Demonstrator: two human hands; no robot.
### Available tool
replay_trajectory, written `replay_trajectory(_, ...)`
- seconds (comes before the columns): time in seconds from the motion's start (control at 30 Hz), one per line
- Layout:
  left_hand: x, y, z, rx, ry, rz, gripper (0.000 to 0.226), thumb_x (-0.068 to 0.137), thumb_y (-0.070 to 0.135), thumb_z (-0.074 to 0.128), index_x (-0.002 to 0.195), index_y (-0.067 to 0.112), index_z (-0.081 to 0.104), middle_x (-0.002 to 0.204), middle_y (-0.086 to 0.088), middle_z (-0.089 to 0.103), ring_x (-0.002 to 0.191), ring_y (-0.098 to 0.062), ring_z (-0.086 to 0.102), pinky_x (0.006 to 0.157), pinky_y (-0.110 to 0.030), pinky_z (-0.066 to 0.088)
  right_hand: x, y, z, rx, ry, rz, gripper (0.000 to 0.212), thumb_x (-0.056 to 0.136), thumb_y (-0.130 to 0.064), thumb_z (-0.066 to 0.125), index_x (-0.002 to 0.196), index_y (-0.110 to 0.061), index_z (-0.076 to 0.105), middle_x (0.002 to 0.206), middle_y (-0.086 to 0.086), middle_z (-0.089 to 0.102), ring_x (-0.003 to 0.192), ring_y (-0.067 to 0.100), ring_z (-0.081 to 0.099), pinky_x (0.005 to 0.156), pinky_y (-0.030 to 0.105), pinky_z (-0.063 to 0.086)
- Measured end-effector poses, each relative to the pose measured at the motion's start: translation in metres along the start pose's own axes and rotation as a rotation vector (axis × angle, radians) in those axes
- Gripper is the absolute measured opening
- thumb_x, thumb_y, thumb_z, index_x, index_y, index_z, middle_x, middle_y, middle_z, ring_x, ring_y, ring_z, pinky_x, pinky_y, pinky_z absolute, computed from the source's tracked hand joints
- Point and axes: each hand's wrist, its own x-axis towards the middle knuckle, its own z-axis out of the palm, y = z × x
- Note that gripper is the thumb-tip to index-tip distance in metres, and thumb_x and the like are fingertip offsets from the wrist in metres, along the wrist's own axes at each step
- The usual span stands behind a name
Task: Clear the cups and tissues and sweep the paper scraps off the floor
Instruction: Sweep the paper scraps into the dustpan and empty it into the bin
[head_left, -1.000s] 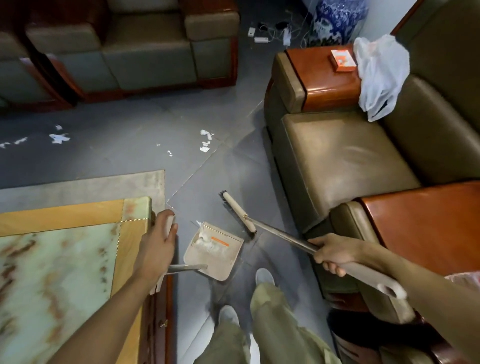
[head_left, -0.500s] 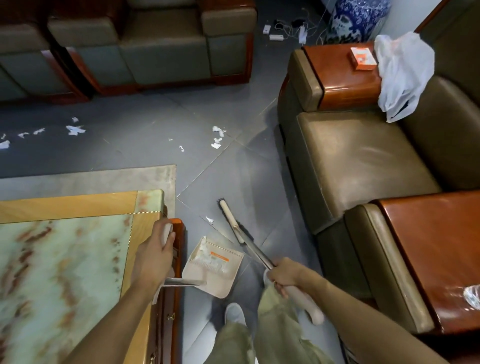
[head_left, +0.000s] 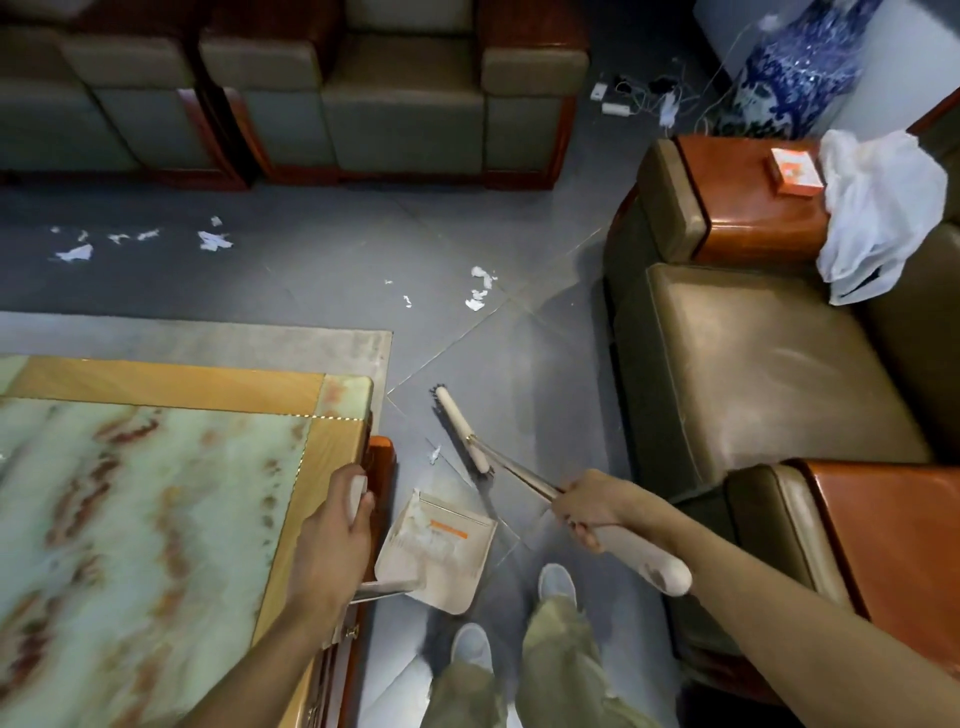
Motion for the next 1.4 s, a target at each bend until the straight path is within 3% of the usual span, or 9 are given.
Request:
replay_trajectory(0.17, 0.009, 0.001, 0.002, -0.032, 0.063, -0.058, 0.018, 0.098, 0.033, 0.039, 0.116, 0.035, 0.040, 0.066, -0.007, 0.052, 0.066, -0.033, 0.060, 0.062, -0.035, 0.045, 0.052, -0.027, 0.000, 0.027, 0.040, 0.004, 0.017, 0.083, -0.012, 0.052, 0.096, -0.004, 0.062, 0.077, 0.012, 0.059, 0.071, 0.026, 0.056, 0.069, 0.034, 0.048)
replay_trajectory(0.27, 0.027, 0.004, 0.007, -0.084, 0.132, -0.112, 0.019, 0.098, 0.030, 0.039, 0.116, 0.034, 0.039, 0.068, -0.013, 0.056, 0.067, -0.038, 0.061, 0.061, -0.036, 0.045, 0.081, -0.040, 0.016, 0.023, 0.008, -0.025, 0.008, 0.086, -0.008, 0.046, 0.086, -0.008, 0.054, 0.065, 0.007, 0.051, 0.060, 0.023, 0.051, 0.061, 0.030, 0.044)
replay_trajectory(0.4, 0.057, 0.015, 0.012, -0.107, 0.161, -0.124, 0.017, 0.098, 0.030, 0.039, 0.114, 0.035, 0.037, 0.071, -0.017, 0.062, 0.062, -0.034, 0.061, 0.056, -0.033, 0.042, 0.089, -0.046, 0.033, 0.115, -0.083, -0.011, 0.022, 0.089, -0.012, 0.049, 0.070, -0.023, 0.045, 0.065, -0.002, 0.048, 0.052, 0.010, 0.045, 0.046, 0.017, 0.041)
replay_trajectory(0.6, 0.087, 0.040, 0.016, -0.161, 0.103, -0.092, 0.016, 0.098, 0.027, 0.041, 0.109, 0.038, 0.037, 0.069, -0.009, 0.062, 0.057, -0.024, 0.060, 0.050, -0.030, 0.042, 0.067, -0.048, -0.027, 0.338, -0.357, 0.259, 0.021, 0.088, -0.008, 0.047, 0.067, -0.012, 0.046, 0.048, 0.000, 0.047, 0.037, 0.008, 0.042, 0.039, 0.017, 0.034)
replay_trajectory(0.8, 0.125, 0.072, 0.028, -0.122, 0.083, -0.029, 0.016, 0.098, 0.026, 0.041, 0.113, 0.032, 0.040, 0.078, -0.009, 0.061, 0.068, -0.030, 0.060, 0.062, -0.037, 0.047, 0.064, -0.038, -0.113, 0.476, -0.284, 0.249, 0.007, 0.092, -0.006, 0.041, 0.088, -0.010, 0.045, 0.043, 0.000, 0.040, 0.030, 0.006, 0.036, 0.031, 0.014, 0.032)
replay_trajectory(0.87, 0.149, 0.087, 0.033, -0.107, 0.121, 0.008, 0.017, 0.098, 0.025, 0.042, 0.114, 0.030, 0.040, 0.086, -0.004, 0.059, 0.071, -0.028, 0.058, 0.064, -0.035, 0.042, 0.072, -0.036, -0.148, 0.558, -0.253, 0.233, 0.011, 0.093, -0.006, 0.042, 0.083, -0.008, 0.046, 0.047, 0.001, 0.041, 0.031, 0.006, 0.037, 0.031, 0.015, 0.033)
replay_trajectory(1.03, 0.230, 0.134, 0.059, -0.050, 0.168, 0.036, 0.019, 0.098, 0.027, 0.043, 0.114, 0.035, 0.035, 0.078, -0.006, 0.060, 0.062, -0.025, 0.056, 0.062, -0.034, 0.044, 0.114, -0.046, -0.237, 0.766, -0.230, 0.212, 0.015, 0.095, -0.005, 0.043, 0.081, -0.004, 0.046, 0.044, 0.002, 0.044, 0.028, 0.006, 0.040, 0.030, 0.015, 0.037)
replay_trajectory(1.33, 0.372, 0.217, 0.098, 0.036, 0.228, -0.010, 0.022, 0.097, 0.029, 0.044, 0.114, 0.039, 0.035, 0.086, -0.004, 0.057, 0.066, -0.023, 0.054, 0.067, -0.034, 0.047, 0.221, -0.074, -0.386, 0.207, 0.222, 0.037, 0.009, 0.086, -0.004, 0.053, 0.092, -0.003, 0.060, 0.070, 0.011, 0.059, 0.058, 0.019, 0.059, 0.058, 0.028, 0.049)
replay_trajectory(1.4, 0.395, 0.229, 0.099, 0.058, 0.231, -0.016, 0.023, 0.097, 0.029, 0.044, 0.118, 0.035, 0.037, 0.083, -0.004, 0.057, 0.060, -0.018, 0.054, 0.063, -0.031, 0.046, 0.240, -0.078, -0.410, 0.152, 0.267, 0.048, 0.017, 0.087, -0.003, 0.049, 0.100, 0.001, 0.060, 0.064, 0.011, 0.059, 0.052, 0.021, 0.057, 0.053, 0.031, 0.050)
